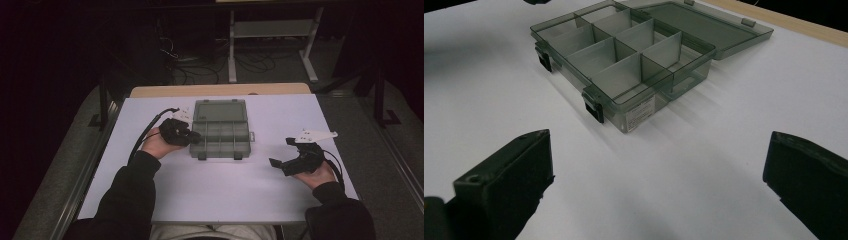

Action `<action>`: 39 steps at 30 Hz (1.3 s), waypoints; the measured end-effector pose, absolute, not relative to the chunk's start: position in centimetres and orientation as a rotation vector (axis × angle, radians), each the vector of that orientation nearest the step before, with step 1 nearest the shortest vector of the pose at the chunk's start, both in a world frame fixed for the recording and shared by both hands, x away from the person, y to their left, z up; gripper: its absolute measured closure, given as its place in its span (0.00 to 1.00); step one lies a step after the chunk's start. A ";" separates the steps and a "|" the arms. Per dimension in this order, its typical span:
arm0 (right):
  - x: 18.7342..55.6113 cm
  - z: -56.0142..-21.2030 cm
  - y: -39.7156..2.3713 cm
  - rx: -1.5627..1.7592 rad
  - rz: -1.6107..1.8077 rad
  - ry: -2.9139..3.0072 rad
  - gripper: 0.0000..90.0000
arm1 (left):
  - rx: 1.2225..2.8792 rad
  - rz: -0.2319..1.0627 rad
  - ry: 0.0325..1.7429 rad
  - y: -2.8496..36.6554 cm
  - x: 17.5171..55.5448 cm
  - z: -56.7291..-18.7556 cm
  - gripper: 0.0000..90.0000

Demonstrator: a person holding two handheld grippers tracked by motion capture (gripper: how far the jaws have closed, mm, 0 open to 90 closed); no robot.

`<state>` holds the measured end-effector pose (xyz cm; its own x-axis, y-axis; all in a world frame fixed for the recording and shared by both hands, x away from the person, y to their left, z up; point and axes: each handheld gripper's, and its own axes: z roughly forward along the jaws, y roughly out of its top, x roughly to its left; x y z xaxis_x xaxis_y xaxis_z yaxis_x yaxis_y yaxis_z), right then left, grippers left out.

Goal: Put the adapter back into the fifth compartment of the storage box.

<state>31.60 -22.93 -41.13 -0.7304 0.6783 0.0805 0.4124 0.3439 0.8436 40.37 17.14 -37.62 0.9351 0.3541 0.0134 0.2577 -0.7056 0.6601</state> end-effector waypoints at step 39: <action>31.6 -41.2 -22.9 0.976 1.332 2.331 0.00 | 2.466 0.134 0.471 16.3 41.7 -41.0 0.79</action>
<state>31.64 -22.92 -41.16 -0.7305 0.6778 0.0827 0.4154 0.3450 0.8417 41.70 16.34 -40.97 0.9313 0.3640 -0.0152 0.3013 -0.7460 0.5938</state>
